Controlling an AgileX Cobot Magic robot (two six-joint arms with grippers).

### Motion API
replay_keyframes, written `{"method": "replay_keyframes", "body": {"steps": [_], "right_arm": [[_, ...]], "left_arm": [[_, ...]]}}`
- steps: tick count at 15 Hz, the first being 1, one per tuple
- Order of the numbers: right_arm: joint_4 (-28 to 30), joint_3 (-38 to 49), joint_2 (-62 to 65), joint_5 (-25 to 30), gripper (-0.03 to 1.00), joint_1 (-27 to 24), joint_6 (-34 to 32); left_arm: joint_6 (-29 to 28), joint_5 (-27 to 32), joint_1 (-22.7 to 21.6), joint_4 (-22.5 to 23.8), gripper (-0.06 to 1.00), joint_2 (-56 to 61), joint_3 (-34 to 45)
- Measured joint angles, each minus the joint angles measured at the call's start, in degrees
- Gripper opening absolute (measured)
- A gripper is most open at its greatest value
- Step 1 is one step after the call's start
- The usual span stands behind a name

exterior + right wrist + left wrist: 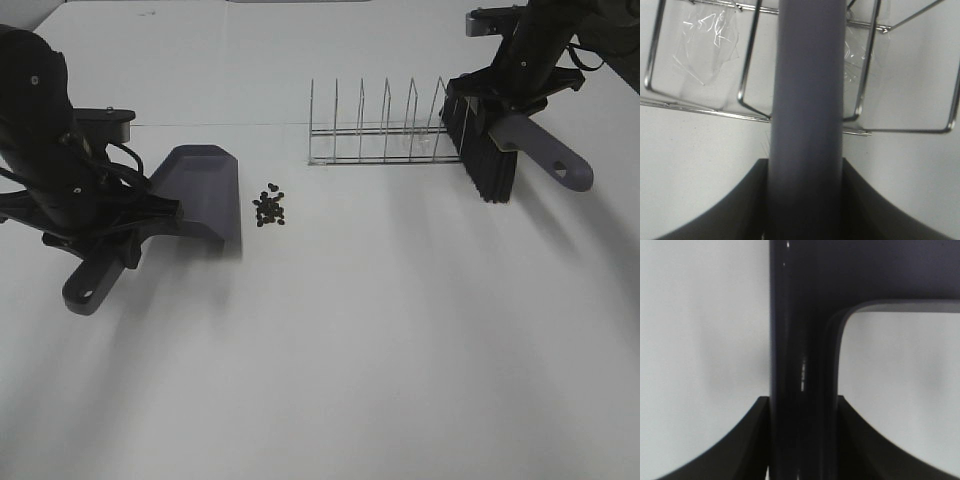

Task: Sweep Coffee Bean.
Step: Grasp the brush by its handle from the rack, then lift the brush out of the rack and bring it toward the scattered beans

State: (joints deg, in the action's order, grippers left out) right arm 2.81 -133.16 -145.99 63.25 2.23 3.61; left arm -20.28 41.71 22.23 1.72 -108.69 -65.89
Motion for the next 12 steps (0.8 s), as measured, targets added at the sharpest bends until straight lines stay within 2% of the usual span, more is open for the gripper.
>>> {"method": "replay_keyframes", "body": {"steps": [2, 4, 6, 12], "right_arm": [[0.0, -2.75, -0.11, 3.27, 0.28, 0.0, -0.57], [0.17, -9.0, -0.11, 6.65, 0.28, 0.0, -2.01], [0.52, -13.18, 1.72, 6.7, 0.28, -0.06, -3.61], [-4.13, -13.98, 11.34, 7.28, 0.28, 0.0, -4.3]], "left_arm": [[0.0, 0.0, 0.0, 0.0, 0.32, 0.0, 0.0], [0.0, 0.0, 0.0, 0.0, 0.32, 0.0, 0.0], [0.0, 0.0, 0.0, 0.0, 0.32, 0.0, 0.0], [0.0, 0.0, 0.17, -0.92, 0.32, -0.17, 0.0]]}}
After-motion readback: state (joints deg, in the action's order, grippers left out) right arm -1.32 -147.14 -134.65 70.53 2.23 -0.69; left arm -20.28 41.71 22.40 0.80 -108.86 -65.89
